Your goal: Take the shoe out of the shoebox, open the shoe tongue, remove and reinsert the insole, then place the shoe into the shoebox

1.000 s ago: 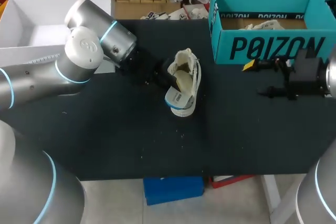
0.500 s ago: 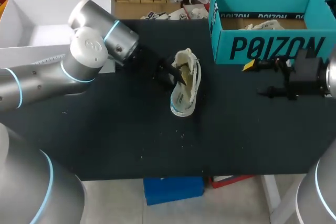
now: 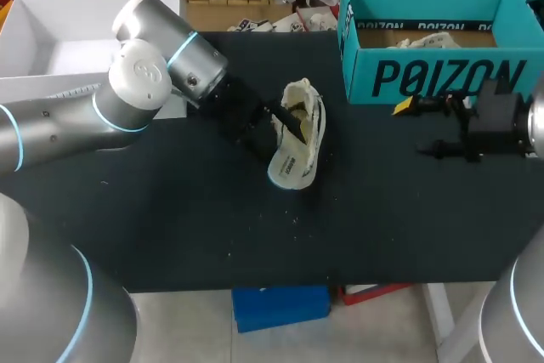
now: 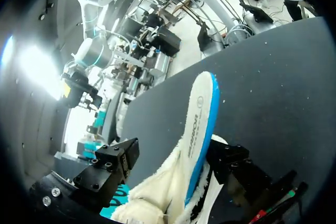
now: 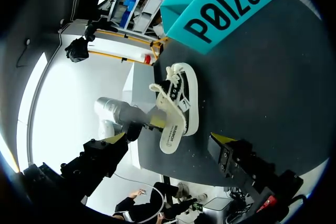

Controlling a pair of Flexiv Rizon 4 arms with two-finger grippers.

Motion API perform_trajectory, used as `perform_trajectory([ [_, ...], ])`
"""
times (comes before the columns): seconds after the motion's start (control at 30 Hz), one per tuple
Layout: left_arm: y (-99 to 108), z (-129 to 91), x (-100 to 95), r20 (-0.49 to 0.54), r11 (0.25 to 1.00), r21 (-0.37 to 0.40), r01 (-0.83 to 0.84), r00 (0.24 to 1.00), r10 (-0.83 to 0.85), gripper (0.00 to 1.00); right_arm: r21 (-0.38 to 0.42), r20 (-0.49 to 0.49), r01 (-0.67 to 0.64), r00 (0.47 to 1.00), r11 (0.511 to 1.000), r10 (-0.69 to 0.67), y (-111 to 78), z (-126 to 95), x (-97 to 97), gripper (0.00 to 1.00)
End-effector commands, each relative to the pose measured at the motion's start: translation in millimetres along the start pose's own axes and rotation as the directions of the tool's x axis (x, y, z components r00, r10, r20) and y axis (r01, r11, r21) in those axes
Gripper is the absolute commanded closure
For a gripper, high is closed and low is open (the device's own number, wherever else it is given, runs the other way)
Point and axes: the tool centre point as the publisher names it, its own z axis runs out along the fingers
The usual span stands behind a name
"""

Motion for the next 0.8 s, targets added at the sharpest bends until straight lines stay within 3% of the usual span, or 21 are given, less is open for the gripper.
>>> perform_trajectory([
  [0.03, -16.7, -9.1, 3.3, -0.025, 1.000, -0.018, 0.005, 1.000, -0.006, 0.40, 0.000, 0.001, -0.001, 1.000, 1.000, 0.001, 0.4, 0.9, 0.5, 0.00],
  [0.1, -19.1, -10.1, 5.6, -0.042, 1.000, -0.017, 0.009, 0.999, -0.010, 0.53, 0.000, 0.001, -0.001, 1.000, 1.000, 0.001, 0.4, 0.9, 0.5, 0.00],
  [0.27, -26.4, -9.4, 10.2, -0.070, 1.000, 0.005, 0.016, 0.997, -0.016, 0.65, 0.000, 0.001, -0.001, 1.000, 1.000, 0.001, 0.4, 0.9, 0.5, 0.00],
  [0.3, -27.3, -9.2, 11.0, -0.071, 1.000, 0.010, 0.019, 0.997, -0.018, 0.86, 0.000, 0.001, -0.001, 1.000, 1.000, 0.001, 0.4, 0.9, 0.5, 0.00],
  [0.33, -28.0, -8.8, 12.0, -0.073, 1.000, 0.016, 0.023, 0.997, -0.022, 1.00, 0.000, 0.001, -0.001, 1.000, 1.000, 0.001, 0.4, 0.9, 0.5, 0.00],
  [0.8, -20.6, -3.4, 10.4, -0.022, 1.000, -0.003, 0.019, 1.000, -0.019, 1.00, 0.000, 0.001, -0.001, 1.000, 1.000, 0.001, 0.4, 0.9, 0.5, 0.00],
])
